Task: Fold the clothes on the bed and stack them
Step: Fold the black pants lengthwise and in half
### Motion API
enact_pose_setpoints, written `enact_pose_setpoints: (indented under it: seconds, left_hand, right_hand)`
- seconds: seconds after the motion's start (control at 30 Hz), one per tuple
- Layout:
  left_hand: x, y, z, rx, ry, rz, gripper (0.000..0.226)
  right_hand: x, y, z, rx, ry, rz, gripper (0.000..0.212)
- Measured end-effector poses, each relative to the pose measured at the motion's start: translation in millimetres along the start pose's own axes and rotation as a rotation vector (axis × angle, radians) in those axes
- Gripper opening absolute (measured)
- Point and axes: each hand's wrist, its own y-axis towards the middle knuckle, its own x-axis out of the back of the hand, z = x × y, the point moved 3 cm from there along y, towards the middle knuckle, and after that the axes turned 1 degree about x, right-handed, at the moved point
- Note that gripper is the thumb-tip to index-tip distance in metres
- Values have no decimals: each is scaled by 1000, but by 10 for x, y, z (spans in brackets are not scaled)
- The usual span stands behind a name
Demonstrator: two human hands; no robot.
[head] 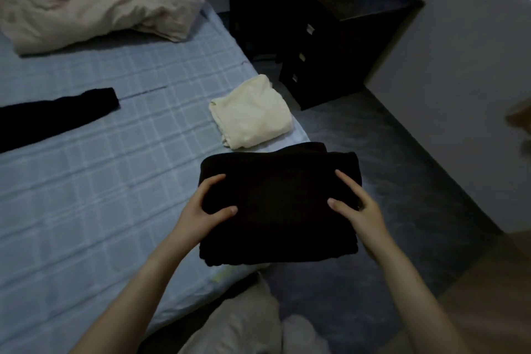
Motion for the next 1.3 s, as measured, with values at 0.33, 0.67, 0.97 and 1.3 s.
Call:
enact_pose_setpoints:
  seconds: [0.33, 0.67, 0.97, 1.3]
  left_hand:
    - [-922, 1490, 548, 208, -127, -211, 74]
    - [-1496, 2097, 1449, 475, 168, -376, 76]
    - [-2008, 2601, 1068, 105, 1101, -331, 55]
    - [-2101, 2839, 1381, 216, 1176, -246, 57]
  right_hand:
    - [357, 2484, -683, -47, -165, 297, 57]
    - [240, 3328, -1682, -50, -448, 442, 59]
    - [-482, 3441, -1596, 767, -1176, 493, 53]
    - [-573, 3695, -2052, 772, -1189, 451, 54]
